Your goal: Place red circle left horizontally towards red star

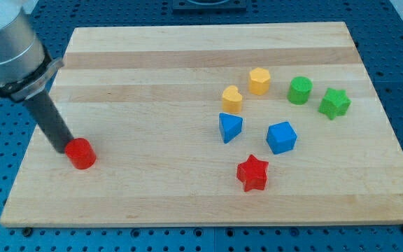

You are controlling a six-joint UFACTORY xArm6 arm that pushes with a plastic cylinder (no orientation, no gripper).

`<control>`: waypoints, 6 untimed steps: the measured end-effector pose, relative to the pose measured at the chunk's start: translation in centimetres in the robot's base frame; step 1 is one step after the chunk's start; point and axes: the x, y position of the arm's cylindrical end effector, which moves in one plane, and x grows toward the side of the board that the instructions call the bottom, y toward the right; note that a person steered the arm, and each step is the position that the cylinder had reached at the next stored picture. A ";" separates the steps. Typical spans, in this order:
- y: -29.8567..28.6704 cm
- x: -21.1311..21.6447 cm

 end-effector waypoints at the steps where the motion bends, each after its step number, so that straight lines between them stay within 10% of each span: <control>1: -0.6 1.7; 6: 12.5 0.9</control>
